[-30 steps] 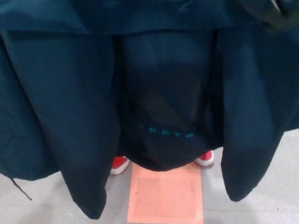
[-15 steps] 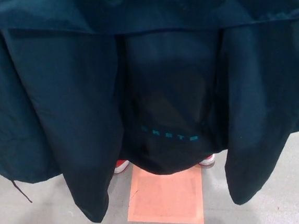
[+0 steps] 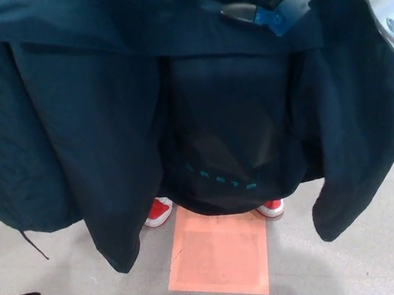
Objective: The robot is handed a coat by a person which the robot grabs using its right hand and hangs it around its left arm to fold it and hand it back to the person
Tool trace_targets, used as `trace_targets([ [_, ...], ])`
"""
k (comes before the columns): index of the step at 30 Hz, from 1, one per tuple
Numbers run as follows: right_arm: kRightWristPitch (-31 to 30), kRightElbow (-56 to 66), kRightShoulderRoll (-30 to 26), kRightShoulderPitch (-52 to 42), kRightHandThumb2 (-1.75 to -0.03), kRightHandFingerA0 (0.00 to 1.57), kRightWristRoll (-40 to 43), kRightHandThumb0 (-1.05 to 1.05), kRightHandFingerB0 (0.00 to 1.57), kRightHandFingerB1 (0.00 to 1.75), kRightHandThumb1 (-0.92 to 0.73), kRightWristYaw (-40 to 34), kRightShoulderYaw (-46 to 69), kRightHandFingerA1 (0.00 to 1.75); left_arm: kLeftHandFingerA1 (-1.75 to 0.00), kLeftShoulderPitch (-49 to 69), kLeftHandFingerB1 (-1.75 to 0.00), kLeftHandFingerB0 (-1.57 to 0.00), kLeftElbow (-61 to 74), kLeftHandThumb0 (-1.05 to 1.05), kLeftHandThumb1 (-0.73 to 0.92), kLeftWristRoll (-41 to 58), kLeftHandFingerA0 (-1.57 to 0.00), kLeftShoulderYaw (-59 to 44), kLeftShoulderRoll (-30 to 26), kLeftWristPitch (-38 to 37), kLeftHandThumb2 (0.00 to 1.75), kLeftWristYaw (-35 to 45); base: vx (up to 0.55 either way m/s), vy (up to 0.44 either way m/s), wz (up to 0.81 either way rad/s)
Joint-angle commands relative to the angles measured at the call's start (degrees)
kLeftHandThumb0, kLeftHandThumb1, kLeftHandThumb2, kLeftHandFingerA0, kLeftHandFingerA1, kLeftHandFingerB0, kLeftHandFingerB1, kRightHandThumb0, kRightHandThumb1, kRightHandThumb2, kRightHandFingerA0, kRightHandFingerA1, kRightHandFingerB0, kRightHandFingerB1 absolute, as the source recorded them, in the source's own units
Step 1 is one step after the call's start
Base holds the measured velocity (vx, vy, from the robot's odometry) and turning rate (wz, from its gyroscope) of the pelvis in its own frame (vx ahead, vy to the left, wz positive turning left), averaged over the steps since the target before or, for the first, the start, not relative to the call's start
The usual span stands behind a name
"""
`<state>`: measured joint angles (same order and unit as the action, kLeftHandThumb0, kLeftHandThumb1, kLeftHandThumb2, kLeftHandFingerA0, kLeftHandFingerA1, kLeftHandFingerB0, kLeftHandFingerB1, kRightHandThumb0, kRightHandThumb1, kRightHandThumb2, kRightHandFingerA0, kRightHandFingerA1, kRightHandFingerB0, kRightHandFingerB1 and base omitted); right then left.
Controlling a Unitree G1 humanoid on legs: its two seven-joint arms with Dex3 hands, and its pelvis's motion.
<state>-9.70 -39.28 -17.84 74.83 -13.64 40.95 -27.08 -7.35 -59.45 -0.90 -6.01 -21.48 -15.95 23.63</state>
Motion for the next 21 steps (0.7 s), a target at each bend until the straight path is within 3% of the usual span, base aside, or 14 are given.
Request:
trace_targets([
  [1, -6.22, -9.26, 0.06, 8.43, -1.03, 0.00, 1.34, -1.03, 0.05, 0.03, -0.64, 29.24, -4.28, 0.00, -0.48, -0.31, -0.46, 0.00, 0.61, -0.34, 0.59, 3.28, 0.00, -2.04, -1.20, -0.68, 1.11, 3.96, 0.00, 0.000, 0.00],
  [3, -5.92, -9.58, -0.01, 8.54, -1.03, 0.00, 0.21, -1.03, 0.04, 0.02, -0.63, 29.59, -5.42, 0.00, -0.48, -0.13, -0.46, 0.00, 0.91, -0.34, 0.59, 3.43, 0.00, -2.21, -1.04, -0.47, 1.11, 3.99, 0.00, 0.000, 0.00],
  [4, -6.62, -9.71, 0.33, 8.50, -1.01, 0.04, -1.50, -1.01, 0.08, 0.02, -0.60, 28.97, -6.98, 0.00, -0.33, 0.00, -0.31, -0.17, 1.26, -0.64, 0.84, 3.90, -0.17, -2.56, -0.72, -0.11, 0.66, 4.01, 0.00, 0.000, 0.00],
  [5, -6.97, -9.55, 0.51, 8.43, -1.00, 0.07, -2.83, -0.99, 0.13, 0.06, -0.60, 28.31, -8.18, 0.05, -0.48, 0.07, -0.46, 0.00, 1.41, -0.35, 0.58, 4.15, 0.00, -2.77, -0.55, 0.02, 1.10, 4.11, 0.00, 0.000, 0.00],
  [10, 2.87, -6.07, -0.80, 7.61, -1.05, 0.06, -11.50, -1.02, 0.03, 0.26, -0.67, 24.80, -17.05, 0.39, -0.48, 0.54, -0.46, 0.00, 2.05, -0.34, 0.59, 4.37, 0.00, -3.27, -0.37, -0.38, 1.11, 4.81, 0.00, 0.000, 0.00],
  [12, 4.43, -5.82, -0.91, 7.92, -0.96, 0.21, -14.14, -1.00, 0.14, 0.37, -0.62, 23.13, -19.97, 0.42, -0.48, 0.62, -0.46, 0.00, 2.21, -0.35, 0.58, 4.26, 0.00, -3.45, -0.33, -0.40, 1.11, 4.96, 0.00, 0.000, 0.00],
  [13, 1.56, -4.65, -0.53, 7.05, -0.61, 0.59, -15.81, -0.93, 0.40, 0.34, -0.63, 19.34, -20.81, 0.41, -0.48, 0.62, -0.46, 0.00, 2.18, -0.35, 0.56, 4.42, 0.00, -3.65, -0.31, -0.34, 1.09, 5.14, 0.00, 0.000, 0.00],
  [14, -1.18, -3.94, -0.10, 6.28, -0.81, 0.55, -16.64, -0.86, 0.39, 0.43, -0.43, 16.40, -21.08, 0.52, -0.48, 0.45, -0.46, 0.00, 2.09, -0.35, 0.56, 4.49, 0.00, -3.74, -0.24, -0.28, 1.09, 5.19, 0.00, 0.000, 0.00],
  [16, -3.58, -2.80, 0.20, 5.23, -0.80, 0.51, -17.80, -0.85, 0.40, 0.43, -0.42, 12.67, -21.41, 0.52, -0.48, 0.21, -0.46, 0.00, 1.90, -0.35, 0.56, 4.42, 0.00, -3.74, -0.18, -0.53, 1.09, 5.30, 0.00, 0.000, 0.00],
  [17, -2.66, -0.63, -0.60, 4.06, -0.56, 0.53, -19.57, -0.76, 0.48, 0.37, -0.49, 8.98, -21.92, 0.44, -0.48, 0.28, -0.47, 0.00, 1.86, -0.35, 0.58, 4.70, 0.00, -3.93, -0.14, -0.87, 1.10, 5.81, 0.00, 0.000, 0.00],
  [18, 0.59, 4.03, -2.78, 0.58, -0.54, 0.84, -23.00, -0.30, 0.64, 0.44, -0.48, -1.44, -21.67, 0.99, -0.32, 0.45, -0.31, -0.18, 1.97, -0.62, 0.84, 5.37, -0.17, -4.34, 0.03, -1.29, 0.65, 6.66, 0.00, 0.000, 0.00],
  [19, 1.87, 5.54, -3.57, -0.95, -0.54, 0.84, -24.04, -0.30, 0.64, 0.44, -0.48, -5.95, -21.18, 0.99, -0.32, 0.53, -0.31, -0.18, 2.06, -0.62, 0.84, 5.54, -0.17, -4.45, 0.09, -1.36, 0.65, 6.82, 0.00, 0.000, 0.00],
  [20, 3.66, 7.06, -4.51, -2.96, -0.54, 0.80, -25.50, -0.22, 0.69, 0.49, -0.51, -12.44, -20.54, 1.27, -0.31, 0.48, -0.31, -0.18, 2.11, -0.63, 0.84, 5.81, -0.16, -4.63, 0.12, -1.36, 0.65, 7.16, 0.00, 0.000, 0.00],
  [21, 4.25, 7.15, -4.71, -3.59, -0.54, 0.80, -26.07, -0.22, 0.69, 0.49, -0.51, -14.94, -20.34, 1.27, -0.31, 0.32, -0.31, -0.18, 2.06, -0.63, 0.84, 5.93, -0.16, -4.73, 0.10, -1.26, 0.65, 7.40, 0.00, 0.000, 0.00],
])
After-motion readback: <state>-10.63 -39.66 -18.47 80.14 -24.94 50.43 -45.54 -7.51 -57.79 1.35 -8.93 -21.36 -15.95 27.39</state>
